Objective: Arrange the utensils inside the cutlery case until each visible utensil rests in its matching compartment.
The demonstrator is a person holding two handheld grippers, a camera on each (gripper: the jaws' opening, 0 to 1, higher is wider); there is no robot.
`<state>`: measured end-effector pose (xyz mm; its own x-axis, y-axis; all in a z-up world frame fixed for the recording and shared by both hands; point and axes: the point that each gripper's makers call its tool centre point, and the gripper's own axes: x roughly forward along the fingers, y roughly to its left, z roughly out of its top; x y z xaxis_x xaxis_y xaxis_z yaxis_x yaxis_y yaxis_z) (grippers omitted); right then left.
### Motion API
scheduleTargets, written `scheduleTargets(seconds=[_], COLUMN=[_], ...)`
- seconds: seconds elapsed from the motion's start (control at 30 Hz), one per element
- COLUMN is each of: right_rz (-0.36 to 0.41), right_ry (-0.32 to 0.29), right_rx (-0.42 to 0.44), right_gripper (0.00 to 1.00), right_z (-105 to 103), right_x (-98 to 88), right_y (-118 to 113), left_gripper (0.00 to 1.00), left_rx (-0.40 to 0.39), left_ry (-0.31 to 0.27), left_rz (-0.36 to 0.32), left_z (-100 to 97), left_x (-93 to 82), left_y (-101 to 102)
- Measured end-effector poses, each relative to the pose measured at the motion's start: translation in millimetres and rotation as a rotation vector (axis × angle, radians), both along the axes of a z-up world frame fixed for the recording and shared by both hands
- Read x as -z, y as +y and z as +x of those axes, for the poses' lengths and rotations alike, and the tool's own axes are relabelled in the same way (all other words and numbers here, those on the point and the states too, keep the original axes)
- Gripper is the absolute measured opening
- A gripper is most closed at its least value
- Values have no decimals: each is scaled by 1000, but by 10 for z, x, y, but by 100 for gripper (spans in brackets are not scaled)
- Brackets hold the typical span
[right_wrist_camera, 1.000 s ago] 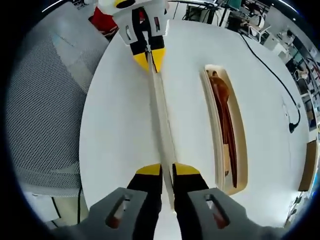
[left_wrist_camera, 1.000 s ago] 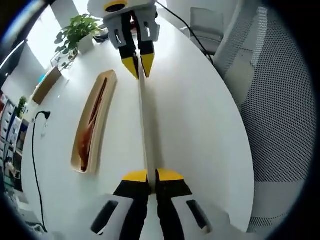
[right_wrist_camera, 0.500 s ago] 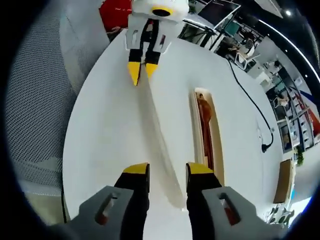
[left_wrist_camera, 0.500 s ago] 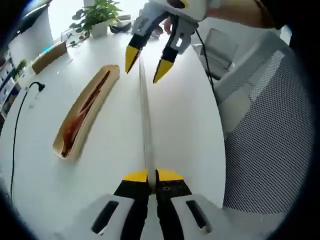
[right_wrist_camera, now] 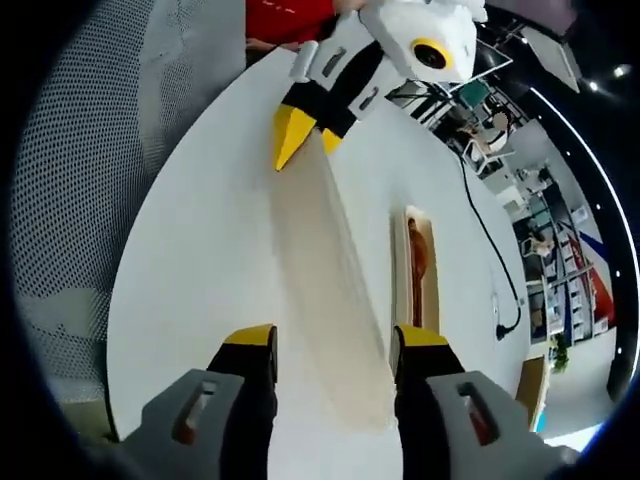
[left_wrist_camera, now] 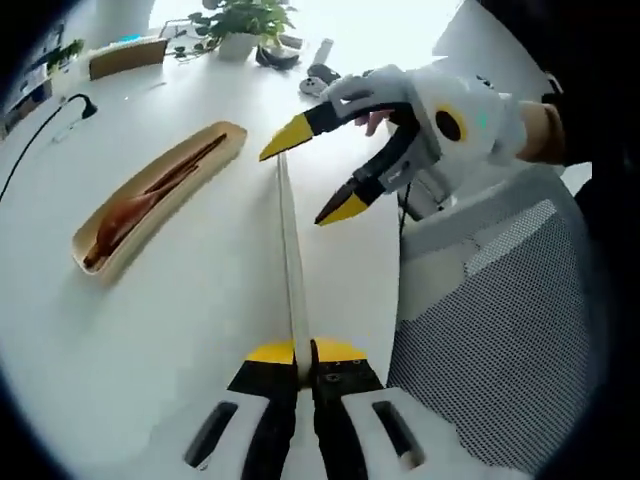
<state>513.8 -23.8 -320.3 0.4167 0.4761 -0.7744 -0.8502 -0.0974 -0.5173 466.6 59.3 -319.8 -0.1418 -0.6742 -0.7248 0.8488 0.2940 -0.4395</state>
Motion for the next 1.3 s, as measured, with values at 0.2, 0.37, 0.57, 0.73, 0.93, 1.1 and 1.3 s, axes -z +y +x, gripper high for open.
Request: scheduleTargets(seconds=[0.2, 0.37, 0.57, 0.73, 0.93, 1.1, 1.3], right_rz=[-10, -42, -9, -4, -12, 8, 63], right_ry=[-57, -115, -89, -83, -54, -17, 25], right_rx=[-45, -120, -97, -113, -136, -55, 21], right_gripper=[48, 46, 42, 44, 40, 39, 39], right_z=[-30, -116, -114, -144, -212, -121, 88], right_x=[-32, -32, -59, -52, -35, -45, -166], right_y=[59, 143, 153, 172, 198, 117, 88], left_gripper=[3, 3, 3, 3, 3, 4, 4], left_rx=[-76, -129, -115, -137, -134, -265, -389], left_ry=[171, 275, 358, 491, 550, 466, 442], left_rz=[-73, -126, -129, -160, -169, -286, -404], left_z=[-77, -80, -176, -227, -261, 59, 396], left_x=[-119, -207, -248, -351, -402, -444, -617], left_y=[-69, -119, -119, -117, -108, -153, -153])
